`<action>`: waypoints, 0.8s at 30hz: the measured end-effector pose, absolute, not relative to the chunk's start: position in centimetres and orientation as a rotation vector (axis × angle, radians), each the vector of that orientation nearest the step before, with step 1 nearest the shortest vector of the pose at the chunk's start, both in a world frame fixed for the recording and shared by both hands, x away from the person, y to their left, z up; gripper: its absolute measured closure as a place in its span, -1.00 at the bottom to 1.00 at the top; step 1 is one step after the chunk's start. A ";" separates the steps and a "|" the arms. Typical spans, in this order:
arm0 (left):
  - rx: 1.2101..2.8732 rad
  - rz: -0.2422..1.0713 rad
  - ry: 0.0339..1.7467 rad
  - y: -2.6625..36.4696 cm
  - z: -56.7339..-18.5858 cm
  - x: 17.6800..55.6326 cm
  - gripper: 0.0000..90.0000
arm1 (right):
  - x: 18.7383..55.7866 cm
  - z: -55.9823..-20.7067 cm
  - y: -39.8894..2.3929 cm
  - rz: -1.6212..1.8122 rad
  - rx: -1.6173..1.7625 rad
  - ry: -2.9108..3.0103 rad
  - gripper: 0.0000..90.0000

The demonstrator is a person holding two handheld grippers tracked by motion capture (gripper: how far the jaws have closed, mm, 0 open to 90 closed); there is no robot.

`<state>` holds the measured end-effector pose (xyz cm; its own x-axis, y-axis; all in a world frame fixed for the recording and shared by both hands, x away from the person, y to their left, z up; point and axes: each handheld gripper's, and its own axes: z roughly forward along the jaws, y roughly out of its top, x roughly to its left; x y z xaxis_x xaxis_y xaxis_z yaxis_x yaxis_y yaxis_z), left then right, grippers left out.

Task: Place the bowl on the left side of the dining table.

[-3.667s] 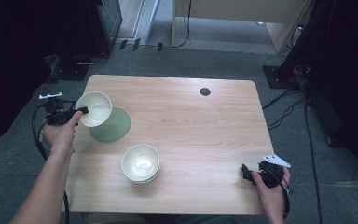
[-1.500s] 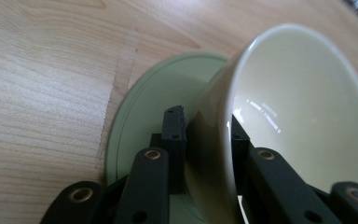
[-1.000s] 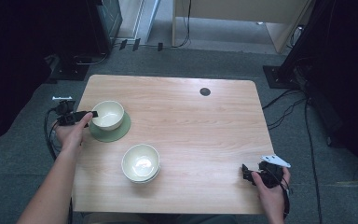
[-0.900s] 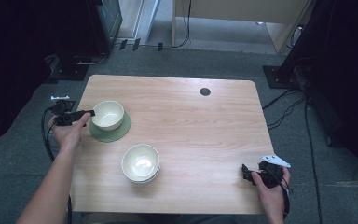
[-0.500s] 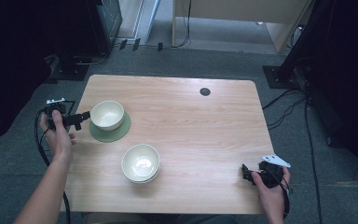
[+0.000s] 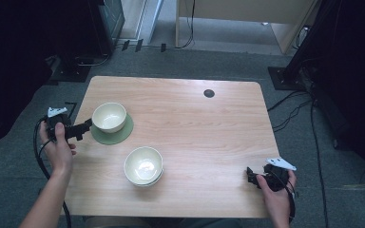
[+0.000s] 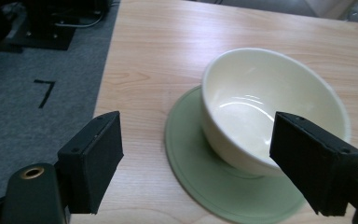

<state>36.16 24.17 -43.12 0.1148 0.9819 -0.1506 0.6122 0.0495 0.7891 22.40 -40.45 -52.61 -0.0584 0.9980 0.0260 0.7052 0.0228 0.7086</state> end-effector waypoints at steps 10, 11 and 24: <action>1.660 0.662 1.482 22.9 -42.1 33.6 -0.63 | 22.4 -52.6 -40.4 0.781 1.731 1.815 -1.00; 1.661 0.671 1.469 22.8 -42.0 33.2 -0.63 | 22.4 -52.6 -40.4 0.781 1.731 1.815 -1.00; 1.661 0.690 1.433 22.9 -43.1 30.5 -0.63 | 22.4 -52.6 -40.4 0.781 1.730 1.815 -1.00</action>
<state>30.51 22.91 -43.05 0.2034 0.9736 -0.1039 0.5258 -0.0191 0.8504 22.40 -40.45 -52.62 -0.0586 0.9979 0.0259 0.7051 0.0230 0.7088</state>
